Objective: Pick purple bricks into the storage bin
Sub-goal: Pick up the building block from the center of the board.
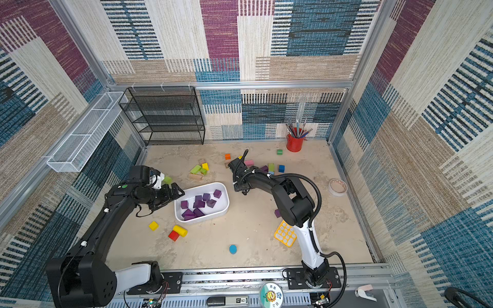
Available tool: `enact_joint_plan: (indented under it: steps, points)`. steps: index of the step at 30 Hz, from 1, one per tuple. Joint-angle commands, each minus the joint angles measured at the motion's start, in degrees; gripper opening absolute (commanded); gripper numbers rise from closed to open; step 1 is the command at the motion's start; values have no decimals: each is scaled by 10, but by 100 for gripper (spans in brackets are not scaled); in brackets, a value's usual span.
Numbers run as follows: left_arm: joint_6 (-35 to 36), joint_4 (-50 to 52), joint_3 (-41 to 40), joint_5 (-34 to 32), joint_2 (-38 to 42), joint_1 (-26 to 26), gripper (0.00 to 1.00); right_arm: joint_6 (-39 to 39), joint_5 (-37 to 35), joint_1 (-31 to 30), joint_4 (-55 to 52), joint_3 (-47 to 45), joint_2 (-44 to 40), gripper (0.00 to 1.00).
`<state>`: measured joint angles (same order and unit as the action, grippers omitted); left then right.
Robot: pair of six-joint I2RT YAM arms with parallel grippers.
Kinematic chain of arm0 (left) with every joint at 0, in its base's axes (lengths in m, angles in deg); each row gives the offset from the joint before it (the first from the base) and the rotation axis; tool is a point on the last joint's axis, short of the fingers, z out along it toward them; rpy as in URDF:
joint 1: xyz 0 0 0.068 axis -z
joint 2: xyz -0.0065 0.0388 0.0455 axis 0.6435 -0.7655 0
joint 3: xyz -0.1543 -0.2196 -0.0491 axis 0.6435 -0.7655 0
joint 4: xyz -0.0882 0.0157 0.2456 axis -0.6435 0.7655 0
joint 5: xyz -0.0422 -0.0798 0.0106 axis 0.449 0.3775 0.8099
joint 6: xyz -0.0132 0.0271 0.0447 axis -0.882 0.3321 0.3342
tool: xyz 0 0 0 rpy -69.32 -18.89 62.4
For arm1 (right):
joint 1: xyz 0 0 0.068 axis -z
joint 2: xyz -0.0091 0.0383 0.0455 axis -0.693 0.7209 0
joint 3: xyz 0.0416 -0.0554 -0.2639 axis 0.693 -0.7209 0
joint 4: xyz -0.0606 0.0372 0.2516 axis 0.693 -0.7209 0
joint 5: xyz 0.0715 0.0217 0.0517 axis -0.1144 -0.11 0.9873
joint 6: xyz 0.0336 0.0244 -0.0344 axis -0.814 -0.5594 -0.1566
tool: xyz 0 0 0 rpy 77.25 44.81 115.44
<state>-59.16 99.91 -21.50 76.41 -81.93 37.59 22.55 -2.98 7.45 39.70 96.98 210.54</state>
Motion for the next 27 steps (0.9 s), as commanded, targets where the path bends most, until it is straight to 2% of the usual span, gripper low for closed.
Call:
enact_joint_plan:
  steps: [1,17,27]
  points:
    - [-13,-5,0,-4,-3,-2,97,5,-12,0,-7,2,-14,53]
    - [-25,11,9,-39,-4,-9,97,12,-37,-15,-44,48,-60,53]
    - [-39,30,18,-63,-17,-22,95,17,-60,-62,-67,104,-67,53]
